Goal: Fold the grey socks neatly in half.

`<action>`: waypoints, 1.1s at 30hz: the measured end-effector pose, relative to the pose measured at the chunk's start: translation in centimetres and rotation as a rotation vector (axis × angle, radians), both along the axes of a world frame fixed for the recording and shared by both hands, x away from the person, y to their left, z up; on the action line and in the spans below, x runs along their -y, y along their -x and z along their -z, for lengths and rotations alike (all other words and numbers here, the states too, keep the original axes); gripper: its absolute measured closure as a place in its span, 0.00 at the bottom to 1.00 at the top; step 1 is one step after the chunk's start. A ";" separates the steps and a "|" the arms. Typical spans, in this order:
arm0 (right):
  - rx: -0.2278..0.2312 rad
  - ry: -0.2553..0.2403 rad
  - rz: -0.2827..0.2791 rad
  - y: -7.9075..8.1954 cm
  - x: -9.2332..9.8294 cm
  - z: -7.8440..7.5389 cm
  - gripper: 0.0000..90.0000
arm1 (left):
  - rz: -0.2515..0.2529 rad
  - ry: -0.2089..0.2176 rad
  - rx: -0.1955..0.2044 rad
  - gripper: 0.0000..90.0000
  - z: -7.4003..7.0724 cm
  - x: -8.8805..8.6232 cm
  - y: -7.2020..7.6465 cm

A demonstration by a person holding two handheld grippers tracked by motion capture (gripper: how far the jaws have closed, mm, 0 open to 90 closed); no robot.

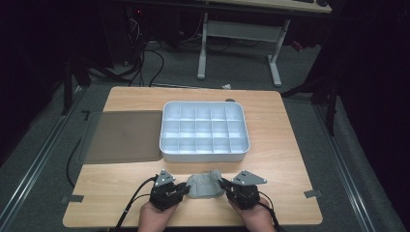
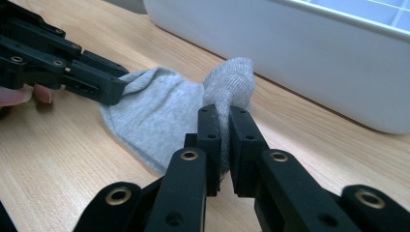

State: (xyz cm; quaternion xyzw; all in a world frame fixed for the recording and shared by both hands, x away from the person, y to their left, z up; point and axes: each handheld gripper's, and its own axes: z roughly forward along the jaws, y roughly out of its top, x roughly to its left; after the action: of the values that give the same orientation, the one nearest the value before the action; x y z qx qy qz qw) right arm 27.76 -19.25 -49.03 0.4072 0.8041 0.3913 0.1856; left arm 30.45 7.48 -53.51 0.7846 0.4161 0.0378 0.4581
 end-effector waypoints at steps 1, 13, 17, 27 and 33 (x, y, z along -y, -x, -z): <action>0.000 0.000 0.000 0.0 0.0 0.0 0.95 | 0.000 0.000 0.000 0.85 0.0 0.0 0.0; 0.002 0.078 -0.083 -0.6 -4.8 0.5 0.95 | 0.035 0.026 0.008 0.88 0.0 -0.1 0.2; -0.010 0.084 -0.104 -0.9 -5.9 0.9 0.95 | 0.039 0.027 0.010 0.88 0.0 -0.1 0.2; -0.016 0.042 -0.143 -0.8 -6.3 0.4 0.84 | 0.039 0.025 0.010 0.87 0.0 -0.1 0.2; 0.061 0.018 -0.094 0.4 -4.8 -1.6 0.74 | 0.038 0.022 0.012 0.86 0.0 0.0 0.3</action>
State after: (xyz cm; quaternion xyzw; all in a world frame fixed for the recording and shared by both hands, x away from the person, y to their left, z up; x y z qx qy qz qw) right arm 27.32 -14.45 -47.40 0.3552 0.8198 0.4046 0.1950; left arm 30.19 7.51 -53.55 0.7871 0.3988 0.0293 0.4697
